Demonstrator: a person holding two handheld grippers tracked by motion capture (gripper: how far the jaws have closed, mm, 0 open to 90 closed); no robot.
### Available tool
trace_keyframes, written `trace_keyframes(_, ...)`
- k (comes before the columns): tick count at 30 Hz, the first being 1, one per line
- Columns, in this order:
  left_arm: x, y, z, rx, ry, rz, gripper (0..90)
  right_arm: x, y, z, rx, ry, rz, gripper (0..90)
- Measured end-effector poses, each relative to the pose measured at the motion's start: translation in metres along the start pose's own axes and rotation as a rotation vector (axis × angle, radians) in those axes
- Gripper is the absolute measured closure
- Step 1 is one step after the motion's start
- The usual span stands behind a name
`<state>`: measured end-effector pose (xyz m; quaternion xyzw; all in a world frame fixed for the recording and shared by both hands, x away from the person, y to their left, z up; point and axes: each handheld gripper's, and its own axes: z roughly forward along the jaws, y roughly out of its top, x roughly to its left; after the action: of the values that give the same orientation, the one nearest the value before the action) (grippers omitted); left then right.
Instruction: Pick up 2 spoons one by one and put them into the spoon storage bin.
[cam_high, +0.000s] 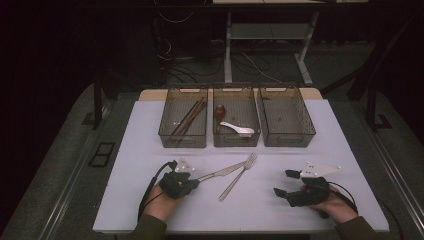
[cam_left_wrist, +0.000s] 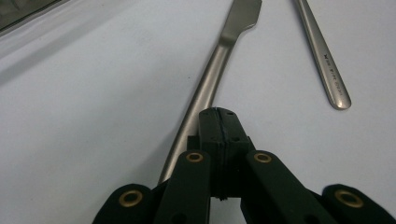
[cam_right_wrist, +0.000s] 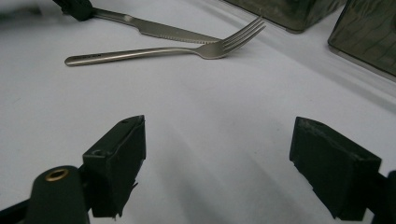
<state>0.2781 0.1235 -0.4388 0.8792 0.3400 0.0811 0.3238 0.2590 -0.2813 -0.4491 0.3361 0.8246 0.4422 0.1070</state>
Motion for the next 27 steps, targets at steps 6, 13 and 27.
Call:
trace_keyframes(6, 0.003, 0.002, -0.005, -0.023, -0.046, 0.028, 88.7, 0.000, 0.000, 0.000, 0.001, 0.001, -0.001, 18.3)
trace_keyframes(13, 0.012, 0.014, -0.013, -0.065, -0.111, 0.119, 72.0, 0.000, 0.000, 0.000, 0.007, 0.001, -0.004, 18.3)
trace_keyframes(27, 0.024, 0.046, 0.008, -0.008, -0.182, 0.206, 53.6, 0.000, 0.000, 0.002, 0.012, 0.002, -0.007, 18.3)
